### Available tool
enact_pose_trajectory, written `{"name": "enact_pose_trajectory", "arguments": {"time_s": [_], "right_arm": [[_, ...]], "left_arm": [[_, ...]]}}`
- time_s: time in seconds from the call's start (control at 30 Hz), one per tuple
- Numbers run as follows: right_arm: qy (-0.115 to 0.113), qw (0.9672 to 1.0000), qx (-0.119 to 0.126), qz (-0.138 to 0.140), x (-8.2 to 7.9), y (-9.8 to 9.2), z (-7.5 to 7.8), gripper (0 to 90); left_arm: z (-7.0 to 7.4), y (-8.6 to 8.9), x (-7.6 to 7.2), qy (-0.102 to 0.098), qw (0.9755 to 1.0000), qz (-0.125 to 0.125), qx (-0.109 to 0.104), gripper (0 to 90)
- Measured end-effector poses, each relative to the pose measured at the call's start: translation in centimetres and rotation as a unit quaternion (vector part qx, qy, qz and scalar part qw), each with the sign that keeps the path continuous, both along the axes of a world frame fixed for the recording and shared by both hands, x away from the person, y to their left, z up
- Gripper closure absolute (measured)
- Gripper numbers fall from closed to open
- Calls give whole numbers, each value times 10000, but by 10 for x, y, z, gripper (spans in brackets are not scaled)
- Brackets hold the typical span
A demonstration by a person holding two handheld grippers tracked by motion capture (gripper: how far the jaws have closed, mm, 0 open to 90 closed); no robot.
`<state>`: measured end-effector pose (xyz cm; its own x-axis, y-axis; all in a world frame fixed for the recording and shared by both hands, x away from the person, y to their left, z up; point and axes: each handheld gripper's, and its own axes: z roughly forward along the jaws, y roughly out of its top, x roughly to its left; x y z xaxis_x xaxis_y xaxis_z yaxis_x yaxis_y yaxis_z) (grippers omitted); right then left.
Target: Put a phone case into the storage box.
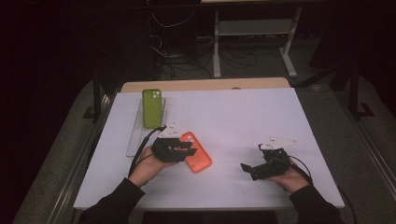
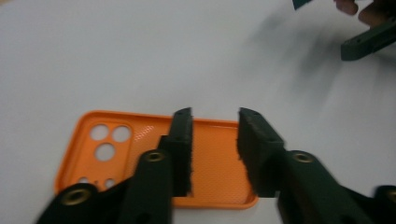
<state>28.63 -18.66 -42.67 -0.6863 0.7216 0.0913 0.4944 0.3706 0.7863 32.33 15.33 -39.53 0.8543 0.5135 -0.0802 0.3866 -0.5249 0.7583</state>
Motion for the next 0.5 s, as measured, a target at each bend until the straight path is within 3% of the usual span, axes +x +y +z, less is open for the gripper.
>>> {"name": "enact_pose_trajectory", "arguments": {"time_s": [0.17,0.23,0.3,0.33,0.4,0.43,0.5], "right_arm": [[22,10000,-7,14,0,1,0,0],[24,10000,-3,18,0,1,0,0],[24,10000,-3,20,0,1,0,0],[27,10000,-8,16,0,0,0,0],[28,10000,-4,12,0,0,0,0],[30,10000,-4,16,0,0,0,0],[27,10000,-16,28,-1,0,0,0]], "left_arm": [[-15,-14,2,286,9994,-159,117,896],[-20,-19,4,326,9986,-282,294,898],[-25,-26,3,422,9983,-280,278,898],[-27,-28,6,361,9978,-391,407,898],[-31,-35,6,410,9982,-311,315,899],[-31,-35,9,365,9969,-473,517,898],[-35,-42,8,436,9974,-412,394,899]]}}
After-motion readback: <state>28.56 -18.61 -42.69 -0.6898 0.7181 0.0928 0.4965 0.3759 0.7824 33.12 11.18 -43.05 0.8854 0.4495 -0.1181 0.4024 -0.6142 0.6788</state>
